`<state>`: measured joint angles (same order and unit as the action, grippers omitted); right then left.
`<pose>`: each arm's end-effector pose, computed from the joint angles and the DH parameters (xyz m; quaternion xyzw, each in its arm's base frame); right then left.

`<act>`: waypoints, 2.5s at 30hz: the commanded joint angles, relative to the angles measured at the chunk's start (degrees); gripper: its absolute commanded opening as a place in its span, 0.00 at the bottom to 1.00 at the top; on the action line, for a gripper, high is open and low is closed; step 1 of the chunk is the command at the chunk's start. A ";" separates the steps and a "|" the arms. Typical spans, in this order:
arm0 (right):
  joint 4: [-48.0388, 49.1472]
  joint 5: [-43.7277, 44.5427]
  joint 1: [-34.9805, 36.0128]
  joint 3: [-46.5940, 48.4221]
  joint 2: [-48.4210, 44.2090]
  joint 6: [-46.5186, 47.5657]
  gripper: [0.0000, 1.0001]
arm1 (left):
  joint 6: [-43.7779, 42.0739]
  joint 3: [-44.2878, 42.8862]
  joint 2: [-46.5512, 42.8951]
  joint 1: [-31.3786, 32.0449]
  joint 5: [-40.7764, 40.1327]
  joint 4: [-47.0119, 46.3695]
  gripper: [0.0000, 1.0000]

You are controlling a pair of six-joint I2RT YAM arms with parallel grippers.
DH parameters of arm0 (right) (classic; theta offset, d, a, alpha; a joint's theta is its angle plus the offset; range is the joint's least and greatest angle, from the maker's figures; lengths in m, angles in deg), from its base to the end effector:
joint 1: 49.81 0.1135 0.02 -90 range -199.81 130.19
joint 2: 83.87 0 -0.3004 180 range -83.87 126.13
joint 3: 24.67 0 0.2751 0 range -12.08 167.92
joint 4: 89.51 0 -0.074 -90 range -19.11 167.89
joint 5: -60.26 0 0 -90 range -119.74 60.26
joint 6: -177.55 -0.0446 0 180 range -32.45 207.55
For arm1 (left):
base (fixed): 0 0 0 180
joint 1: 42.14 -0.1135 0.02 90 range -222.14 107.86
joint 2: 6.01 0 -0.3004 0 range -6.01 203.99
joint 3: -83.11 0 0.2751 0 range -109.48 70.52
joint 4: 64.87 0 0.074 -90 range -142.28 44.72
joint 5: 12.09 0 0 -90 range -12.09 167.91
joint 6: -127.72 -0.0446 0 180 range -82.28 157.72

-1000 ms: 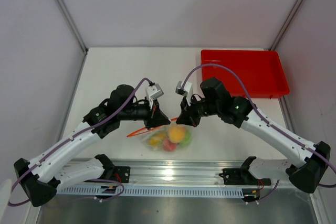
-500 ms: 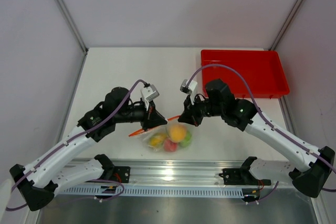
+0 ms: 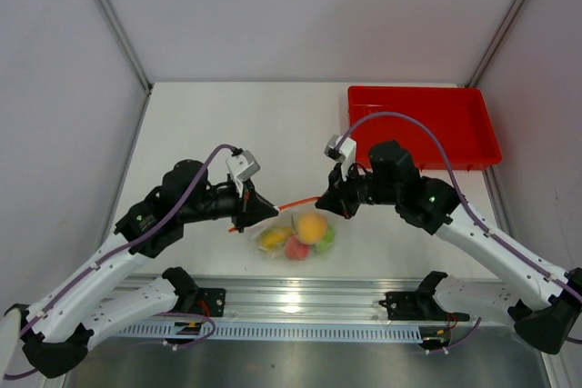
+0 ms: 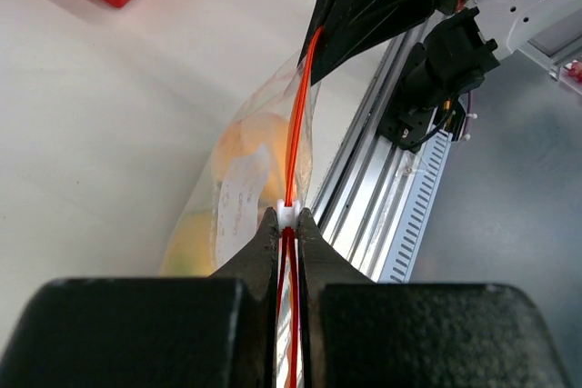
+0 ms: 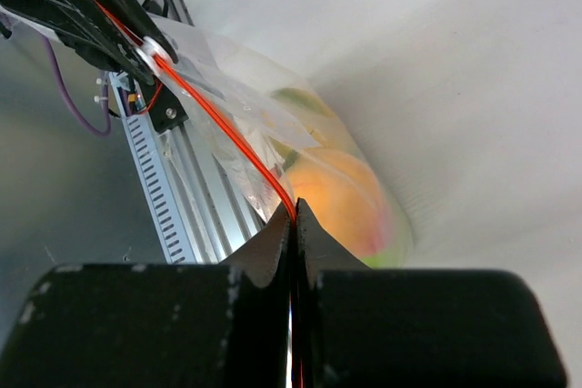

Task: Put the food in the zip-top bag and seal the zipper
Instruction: Zip the zipper food storage bag at the center of the board, then place the zipper food storage bag at the center of the board.

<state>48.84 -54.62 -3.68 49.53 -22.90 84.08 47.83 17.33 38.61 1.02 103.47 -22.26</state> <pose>0.1547 0.1880 0.3846 -0.4079 0.7413 0.3777 0.3762 0.1102 -0.1297 0.3820 0.3486 0.7372 -0.4096 0.4090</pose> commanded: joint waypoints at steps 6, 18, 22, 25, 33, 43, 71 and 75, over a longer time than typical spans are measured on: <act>-2.14 4.84 -1.48 -1.66 -4.54 -0.75 0.00 | 1.05 -0.78 -4.45 0.00 -3.94 3.73 0.01; -3.11 6.69 -2.89 -3.51 -7.62 -0.32 0.00 | 2.64 0.98 -9.02 0.00 -9.73 7.15 0.01; -3.55 6.69 -3.24 -3.51 -7.53 -0.23 0.00 | 3.16 1.16 -11.13 0.00 -11.06 8.30 0.01; -3.46 6.51 -3.33 -3.60 -7.80 -0.23 0.00 | 3.86 1.25 -12.36 0.00 -12.20 9.17 0.01; -3.90 6.08 -3.41 -3.86 -8.32 -0.14 0.00 | 5.27 1.60 -15.53 0.00 -15.89 11.37 0.01; -3.02 5.02 -3.33 -4.04 -8.41 -0.75 0.00 | 6.50 1.69 -18.34 0.00 -18.35 13.40 0.01; 3.04 -3.93 -11.23 17.31 28.22 -5.32 0.00 | 16.34 4.76 4.22 -25.05 -12.38 -2.93 0.01; 1.47 -5.96 -12.55 25.04 38.41 -2.79 0.00 | 17.31 -0.85 13.96 -25.49 -13.43 -5.14 0.01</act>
<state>49.25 -57.53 -15.22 68.15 10.47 79.62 62.78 21.15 46.70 -23.88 88.46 -21.62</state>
